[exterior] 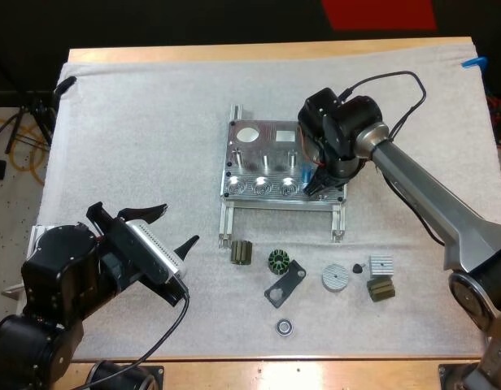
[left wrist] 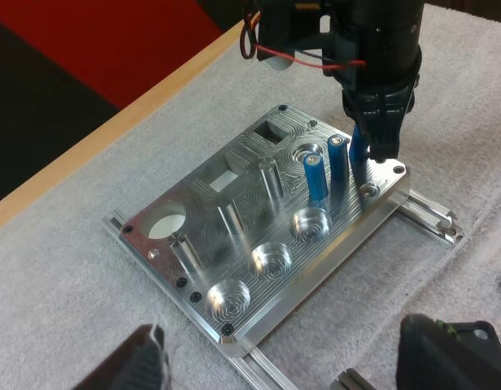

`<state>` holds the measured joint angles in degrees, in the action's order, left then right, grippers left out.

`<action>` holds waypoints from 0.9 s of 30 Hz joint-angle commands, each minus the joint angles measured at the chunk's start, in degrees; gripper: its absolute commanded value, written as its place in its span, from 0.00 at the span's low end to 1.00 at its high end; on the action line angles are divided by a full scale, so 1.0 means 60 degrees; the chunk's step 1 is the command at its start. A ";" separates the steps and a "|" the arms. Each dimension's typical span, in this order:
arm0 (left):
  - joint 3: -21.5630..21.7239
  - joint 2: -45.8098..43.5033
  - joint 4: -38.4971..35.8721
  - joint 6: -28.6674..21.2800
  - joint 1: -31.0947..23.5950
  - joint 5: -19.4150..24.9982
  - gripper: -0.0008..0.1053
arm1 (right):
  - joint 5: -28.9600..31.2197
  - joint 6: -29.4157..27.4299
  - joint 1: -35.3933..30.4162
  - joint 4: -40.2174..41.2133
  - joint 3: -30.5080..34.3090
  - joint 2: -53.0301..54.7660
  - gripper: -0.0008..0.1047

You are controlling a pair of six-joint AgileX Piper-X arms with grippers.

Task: Load cells from left to right

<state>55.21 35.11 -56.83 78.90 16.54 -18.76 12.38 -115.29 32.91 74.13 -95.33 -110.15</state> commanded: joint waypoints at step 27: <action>-0.0008 -0.0030 0.0101 0.0122 -0.0009 -0.0067 0.56 | -0.0540 0.0630 -0.0663 -0.0350 0.0018 0.0007 0.01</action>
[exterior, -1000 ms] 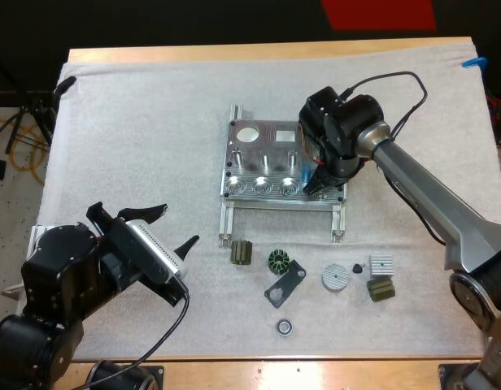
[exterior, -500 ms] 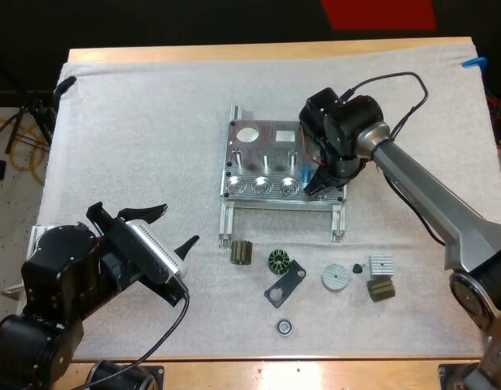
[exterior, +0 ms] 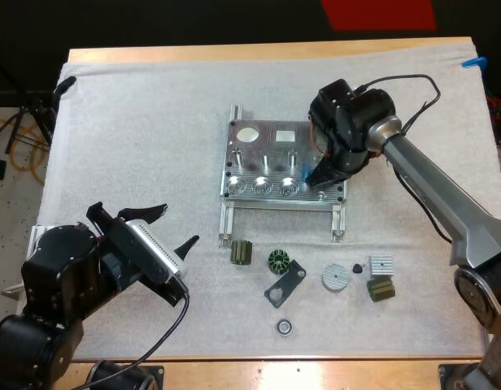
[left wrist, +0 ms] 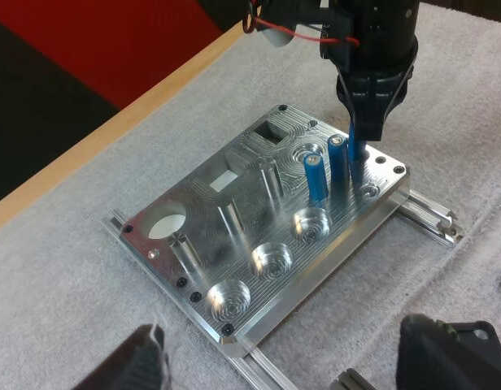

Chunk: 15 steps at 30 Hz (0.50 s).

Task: Load cells from left to right

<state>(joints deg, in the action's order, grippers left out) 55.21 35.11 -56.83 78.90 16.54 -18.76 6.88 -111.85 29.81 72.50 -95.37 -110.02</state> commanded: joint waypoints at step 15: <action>-0.0008 -0.0030 0.0101 0.0122 -0.0009 -0.0067 0.56 | 0.0309 0.0395 -0.0142 -0.0018 0.0024 0.0496 0.01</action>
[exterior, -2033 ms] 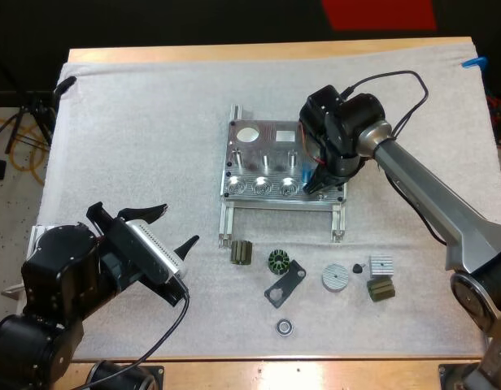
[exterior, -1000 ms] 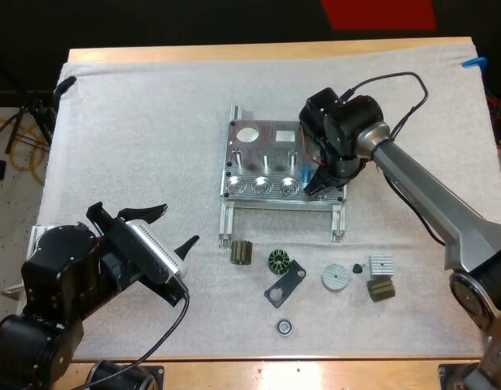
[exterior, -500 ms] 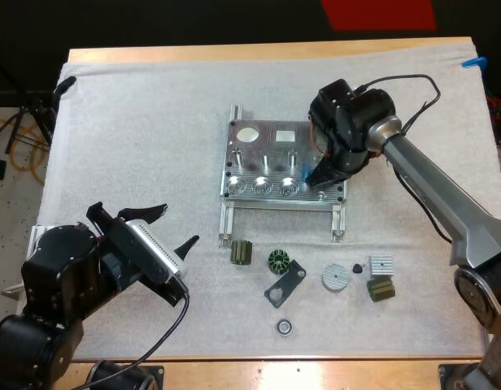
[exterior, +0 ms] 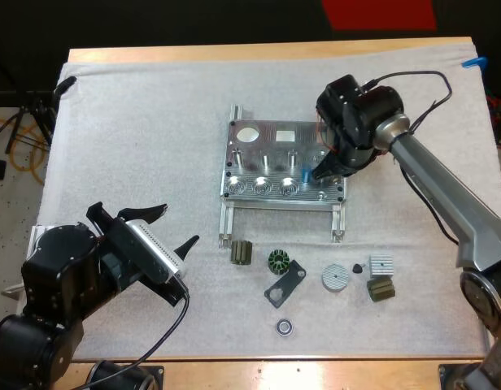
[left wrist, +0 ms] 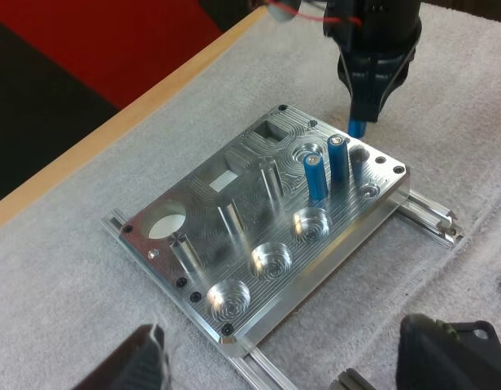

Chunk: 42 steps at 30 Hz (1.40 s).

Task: Load cells from left to right

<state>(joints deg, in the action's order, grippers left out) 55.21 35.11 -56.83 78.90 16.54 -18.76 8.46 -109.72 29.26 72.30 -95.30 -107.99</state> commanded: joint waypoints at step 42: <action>-0.0008 -0.0030 0.0101 0.0122 -0.0009 -0.0067 0.56 | -0.1031 0.0079 -0.0052 0.0380 0.0013 -0.0180 0.01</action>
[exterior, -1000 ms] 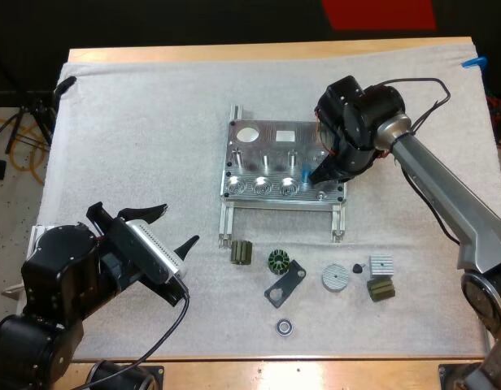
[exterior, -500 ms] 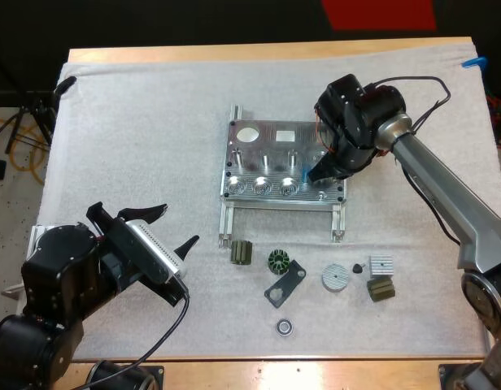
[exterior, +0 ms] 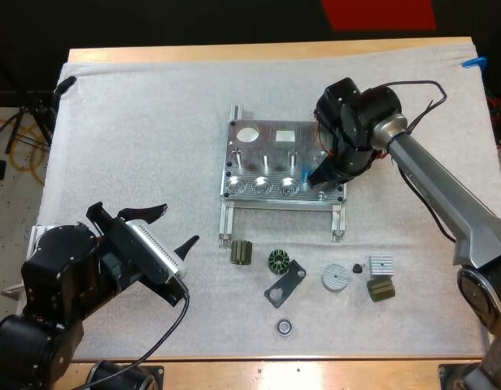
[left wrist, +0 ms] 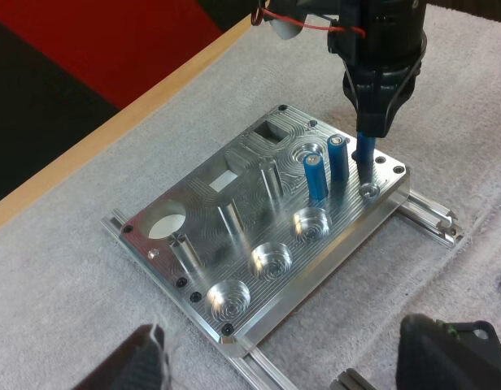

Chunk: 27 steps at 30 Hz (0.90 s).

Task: Load cells from left to right

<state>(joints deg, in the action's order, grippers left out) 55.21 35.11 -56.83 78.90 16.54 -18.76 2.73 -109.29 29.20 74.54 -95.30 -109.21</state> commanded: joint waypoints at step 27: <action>-0.0008 -0.0030 0.0101 0.0122 -0.0009 -0.0067 0.56 | 0.0820 0.0007 -0.0048 -0.0422 0.0039 -0.0153 0.01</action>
<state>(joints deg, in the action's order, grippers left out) 55.21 35.11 -56.83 78.90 16.54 -18.76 5.62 -109.29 29.20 72.12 -95.30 -109.82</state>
